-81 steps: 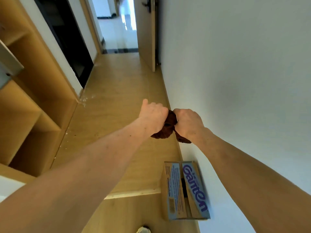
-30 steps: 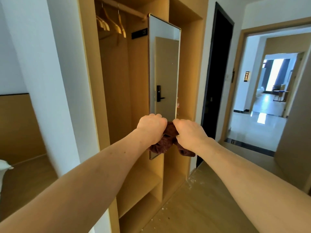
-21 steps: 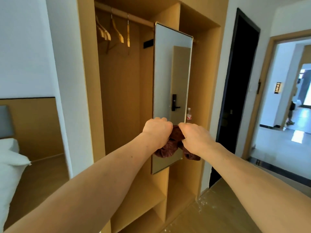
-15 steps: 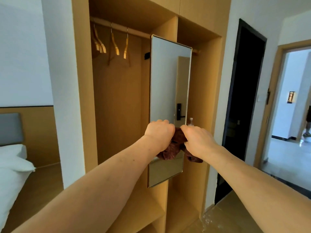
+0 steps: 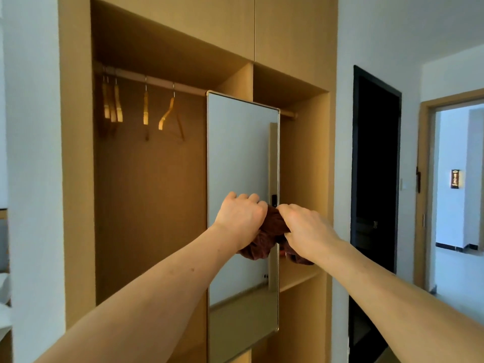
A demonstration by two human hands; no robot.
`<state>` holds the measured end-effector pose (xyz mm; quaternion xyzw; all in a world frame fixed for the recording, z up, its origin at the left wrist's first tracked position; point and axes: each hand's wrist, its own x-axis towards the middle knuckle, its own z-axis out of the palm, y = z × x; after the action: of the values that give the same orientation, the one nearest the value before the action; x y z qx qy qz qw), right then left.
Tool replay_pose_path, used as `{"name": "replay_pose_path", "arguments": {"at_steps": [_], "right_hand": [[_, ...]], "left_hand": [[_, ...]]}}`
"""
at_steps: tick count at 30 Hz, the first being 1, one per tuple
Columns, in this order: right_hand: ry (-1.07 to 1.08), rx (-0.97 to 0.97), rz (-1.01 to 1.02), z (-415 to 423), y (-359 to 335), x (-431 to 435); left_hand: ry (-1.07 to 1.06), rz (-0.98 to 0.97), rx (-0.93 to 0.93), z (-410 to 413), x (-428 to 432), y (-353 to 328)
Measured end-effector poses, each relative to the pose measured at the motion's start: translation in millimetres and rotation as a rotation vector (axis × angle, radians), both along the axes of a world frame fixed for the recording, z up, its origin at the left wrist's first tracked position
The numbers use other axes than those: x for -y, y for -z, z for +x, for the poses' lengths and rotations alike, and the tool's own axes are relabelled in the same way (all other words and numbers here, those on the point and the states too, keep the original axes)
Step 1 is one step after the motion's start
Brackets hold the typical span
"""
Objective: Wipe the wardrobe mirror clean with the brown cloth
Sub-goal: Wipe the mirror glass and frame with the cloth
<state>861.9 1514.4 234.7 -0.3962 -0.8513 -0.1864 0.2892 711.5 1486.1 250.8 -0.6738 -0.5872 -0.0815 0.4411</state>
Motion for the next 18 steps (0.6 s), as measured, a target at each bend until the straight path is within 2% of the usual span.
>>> {"name": "replay_pose_path", "arguments": {"at_steps": [12, 18], "right_hand": [[0.012, -0.024, 0.181, -31, -88, -154], [-0.053, -0.059, 0.253, -47, -121, -213]], "left_hand": [[-0.055, 0.215, -0.069, -34, -153, -87], [-0.039, 0.314, -0.098, -52, -208, -121]]}}
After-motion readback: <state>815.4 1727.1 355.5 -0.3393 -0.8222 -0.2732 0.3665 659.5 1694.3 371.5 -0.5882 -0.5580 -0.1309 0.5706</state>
